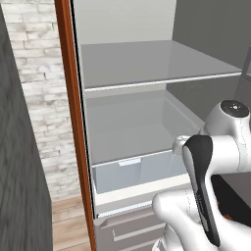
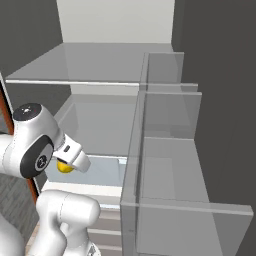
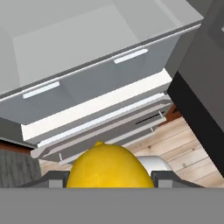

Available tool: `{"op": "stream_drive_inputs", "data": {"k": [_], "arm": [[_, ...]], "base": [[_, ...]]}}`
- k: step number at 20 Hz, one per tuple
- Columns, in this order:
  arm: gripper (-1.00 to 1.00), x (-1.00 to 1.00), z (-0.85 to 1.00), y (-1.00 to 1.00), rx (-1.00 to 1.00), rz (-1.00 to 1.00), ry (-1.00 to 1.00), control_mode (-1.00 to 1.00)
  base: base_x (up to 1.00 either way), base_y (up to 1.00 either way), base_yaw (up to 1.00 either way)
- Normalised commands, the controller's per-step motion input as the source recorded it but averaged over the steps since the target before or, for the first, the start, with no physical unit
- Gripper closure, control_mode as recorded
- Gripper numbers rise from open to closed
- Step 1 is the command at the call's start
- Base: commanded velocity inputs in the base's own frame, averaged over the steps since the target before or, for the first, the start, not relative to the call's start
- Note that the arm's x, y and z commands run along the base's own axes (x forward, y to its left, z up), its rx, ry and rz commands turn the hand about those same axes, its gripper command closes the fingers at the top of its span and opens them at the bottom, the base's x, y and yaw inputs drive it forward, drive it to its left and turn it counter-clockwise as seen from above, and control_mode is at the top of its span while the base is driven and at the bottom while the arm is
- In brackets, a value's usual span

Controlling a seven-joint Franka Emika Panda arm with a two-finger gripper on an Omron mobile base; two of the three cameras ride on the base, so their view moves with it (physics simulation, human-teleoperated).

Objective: Retrieve a lemon from the fridge and place it on the cutting board with the fish.

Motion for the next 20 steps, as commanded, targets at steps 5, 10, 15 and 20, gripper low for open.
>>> {"op": "stream_drive_inputs", "data": {"k": [5,10,15,20], "arm": [[1.0,-0.08,-0.05,0.01,0.0,-0.01,0.0,-1.0],[1.0,-0.32,-0.24,0.0,0.0,0.0,0.06,1.0],[1.0,0.0,0.0,0.0,0.0,0.0,0.0,1.0],[1.0,0.0,0.0,0.0,0.0,0.0,0.0,1.0]], "base": [[0.0,0.0,0.0],[-0.24,0.0,0.0],[-0.77,0.0,-0.01],[-0.82,0.0,-0.02]]}}
